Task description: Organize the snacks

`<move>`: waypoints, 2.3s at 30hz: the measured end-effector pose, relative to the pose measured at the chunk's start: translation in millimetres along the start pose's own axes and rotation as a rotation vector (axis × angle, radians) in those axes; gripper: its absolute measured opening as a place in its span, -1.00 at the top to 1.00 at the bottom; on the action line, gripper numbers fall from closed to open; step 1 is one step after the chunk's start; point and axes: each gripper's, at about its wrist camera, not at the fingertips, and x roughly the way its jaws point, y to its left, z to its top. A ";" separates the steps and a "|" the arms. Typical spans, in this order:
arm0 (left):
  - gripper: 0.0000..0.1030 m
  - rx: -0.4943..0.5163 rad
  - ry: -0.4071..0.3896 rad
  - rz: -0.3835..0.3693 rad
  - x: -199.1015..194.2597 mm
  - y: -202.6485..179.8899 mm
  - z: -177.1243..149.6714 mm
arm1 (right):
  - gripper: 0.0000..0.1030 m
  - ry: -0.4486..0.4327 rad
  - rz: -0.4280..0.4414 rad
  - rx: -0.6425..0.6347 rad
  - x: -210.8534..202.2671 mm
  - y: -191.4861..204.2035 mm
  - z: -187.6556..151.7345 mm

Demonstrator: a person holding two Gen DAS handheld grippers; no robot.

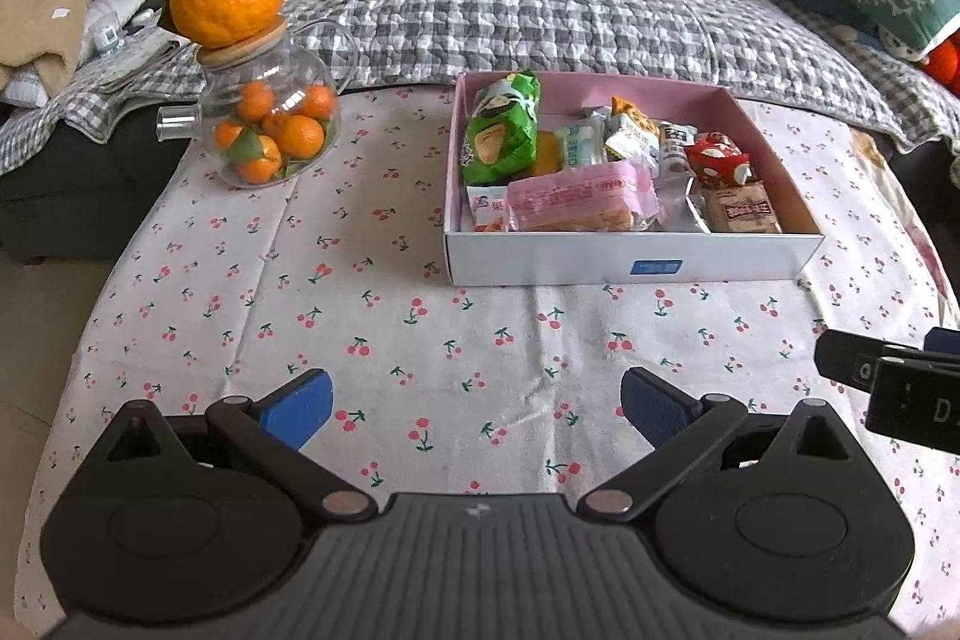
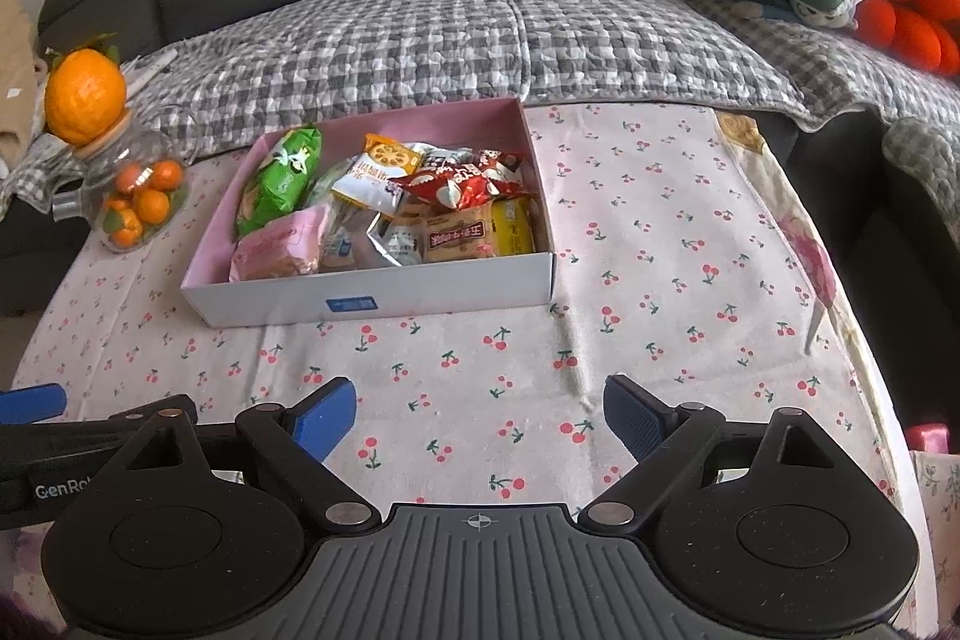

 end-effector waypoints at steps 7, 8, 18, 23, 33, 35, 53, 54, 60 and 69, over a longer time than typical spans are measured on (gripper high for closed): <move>-0.99 0.004 0.003 -0.015 -1.0 -2.0 -0.6 | -0.78 0.006 -0.003 0.003 1.9 -2.1 0.1; -0.99 0.004 0.002 -0.015 -1.0 -2.0 -0.7 | -0.78 0.006 -0.002 0.005 1.9 -2.6 0.1; -0.99 0.013 0.011 -0.023 -0.8 -3.3 -1.3 | -0.78 0.013 -0.001 0.007 3.6 -2.8 -0.4; -0.99 0.012 0.012 -0.025 -1.2 -3.4 -1.4 | -0.78 0.018 -0.001 0.009 4.9 -3.1 -1.2; -0.99 0.011 0.016 -0.028 -1.6 -4.1 -1.6 | -0.79 0.021 -0.001 0.007 5.6 -3.1 -1.5; -0.99 0.010 0.016 -0.028 -1.7 -4.1 -1.6 | -0.79 0.021 -0.001 0.008 5.6 -3.0 -1.9; -0.99 0.013 0.015 -0.030 -2.4 -5.5 -2.5 | -0.79 0.023 -0.002 0.006 6.0 -2.8 -1.3; -0.99 0.013 0.016 -0.030 -2.3 -5.6 -2.5 | -0.79 0.023 -0.002 0.006 6.0 -2.9 -1.3; -0.99 0.013 0.015 -0.030 -2.4 -5.0 -2.1 | -0.79 0.023 -0.002 0.005 6.0 -3.0 -1.5; -0.99 0.013 0.016 -0.031 -2.5 -4.8 -2.3 | -0.79 0.024 -0.002 0.005 6.4 -2.7 -1.8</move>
